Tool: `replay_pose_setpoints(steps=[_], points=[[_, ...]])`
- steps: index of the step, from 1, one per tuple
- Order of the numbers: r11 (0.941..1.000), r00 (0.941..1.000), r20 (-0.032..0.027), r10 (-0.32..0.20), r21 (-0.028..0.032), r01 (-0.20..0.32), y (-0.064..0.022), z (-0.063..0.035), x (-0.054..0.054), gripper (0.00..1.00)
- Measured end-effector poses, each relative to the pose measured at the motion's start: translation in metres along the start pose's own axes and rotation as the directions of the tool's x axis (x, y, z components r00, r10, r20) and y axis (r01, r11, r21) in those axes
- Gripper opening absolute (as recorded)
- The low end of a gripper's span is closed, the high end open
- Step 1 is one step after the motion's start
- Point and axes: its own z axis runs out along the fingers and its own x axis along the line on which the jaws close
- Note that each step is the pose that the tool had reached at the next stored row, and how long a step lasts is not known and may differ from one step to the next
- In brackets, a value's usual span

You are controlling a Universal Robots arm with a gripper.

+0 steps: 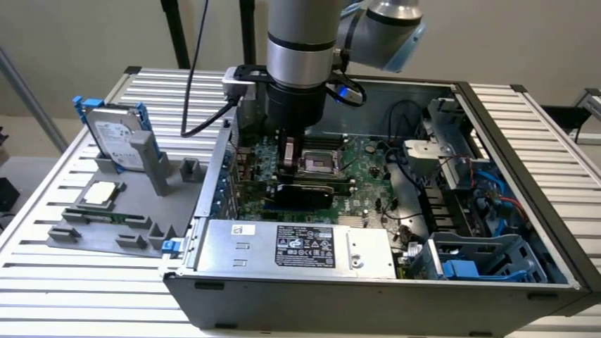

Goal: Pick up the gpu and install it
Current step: 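Press down on the gpu until it lock into place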

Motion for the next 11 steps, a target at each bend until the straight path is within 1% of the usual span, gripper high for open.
replay_pose_setpoints(steps=[2,5,6,8,11], points=[[1.0000,1.0000,0.0003,0.000,0.0044,0.000,0.0010,0.0025,-0.0002,0.11],[1.0000,1.0000,-0.0009,0.001,0.0098,-0.001,0.0023,0.0059,-0.0003,0.11],[0.9999,1.0000,0.0011,0.001,0.0121,-0.001,0.0027,0.0079,-0.0006,0.11],[0.9999,1.0000,-0.0007,0.001,0.0152,-0.001,0.0034,0.0099,-0.0005,0.11],[0.9999,1.0000,0.0006,0.001,0.0170,-0.001,0.0038,0.0106,-0.0006,0.11]])
